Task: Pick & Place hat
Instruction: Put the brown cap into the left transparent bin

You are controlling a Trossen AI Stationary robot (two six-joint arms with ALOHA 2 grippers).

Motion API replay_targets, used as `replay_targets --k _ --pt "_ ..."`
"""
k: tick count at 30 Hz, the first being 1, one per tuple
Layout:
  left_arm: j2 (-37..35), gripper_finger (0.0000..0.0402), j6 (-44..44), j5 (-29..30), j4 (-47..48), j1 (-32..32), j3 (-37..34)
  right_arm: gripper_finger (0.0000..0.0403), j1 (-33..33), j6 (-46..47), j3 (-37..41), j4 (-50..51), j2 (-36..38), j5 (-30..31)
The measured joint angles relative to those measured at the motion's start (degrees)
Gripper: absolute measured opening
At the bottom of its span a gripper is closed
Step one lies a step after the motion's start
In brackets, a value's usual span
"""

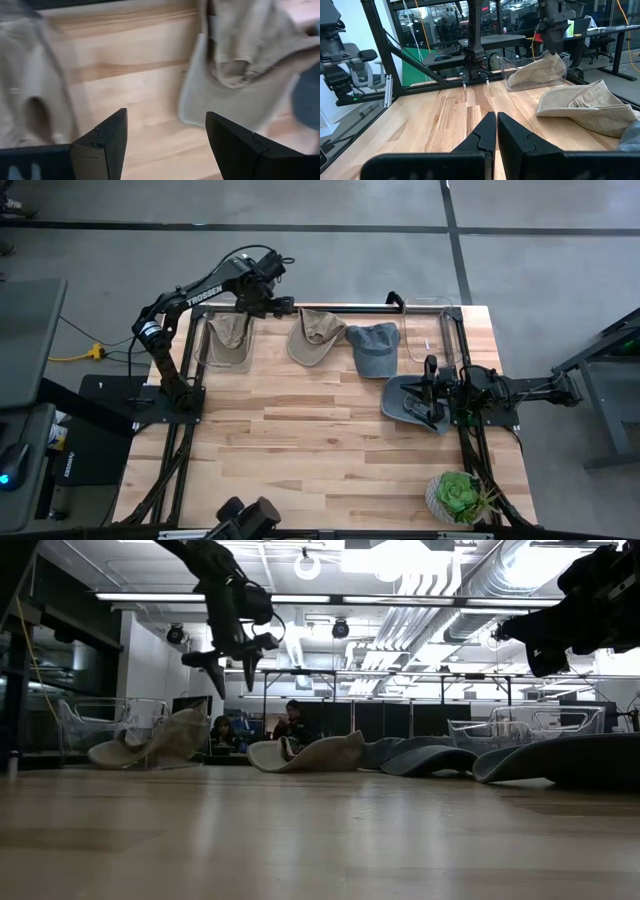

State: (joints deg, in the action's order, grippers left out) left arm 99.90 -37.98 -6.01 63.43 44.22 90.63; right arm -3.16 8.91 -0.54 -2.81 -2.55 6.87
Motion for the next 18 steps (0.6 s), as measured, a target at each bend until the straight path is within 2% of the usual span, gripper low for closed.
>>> replay_targets --k 4,12,18 --pt "0.0 0.0227 0.0 -1.8 -2.1 -1.0 0.0 0.0012 0.0 0.0 0.0 0.0 0.0 0.0" --pt "0.0 0.0227 -1.3 -0.4 -7.8 -4.2 0.0 0.0012 0.0 0.0 0.0 0.0 0.0 0.0" --pt "2.2 0.0227 -2.8 9.3 -11.1 -6.7 -0.1 0.0012 0.0 0.0 0.0 0.0 0.0 0.0"
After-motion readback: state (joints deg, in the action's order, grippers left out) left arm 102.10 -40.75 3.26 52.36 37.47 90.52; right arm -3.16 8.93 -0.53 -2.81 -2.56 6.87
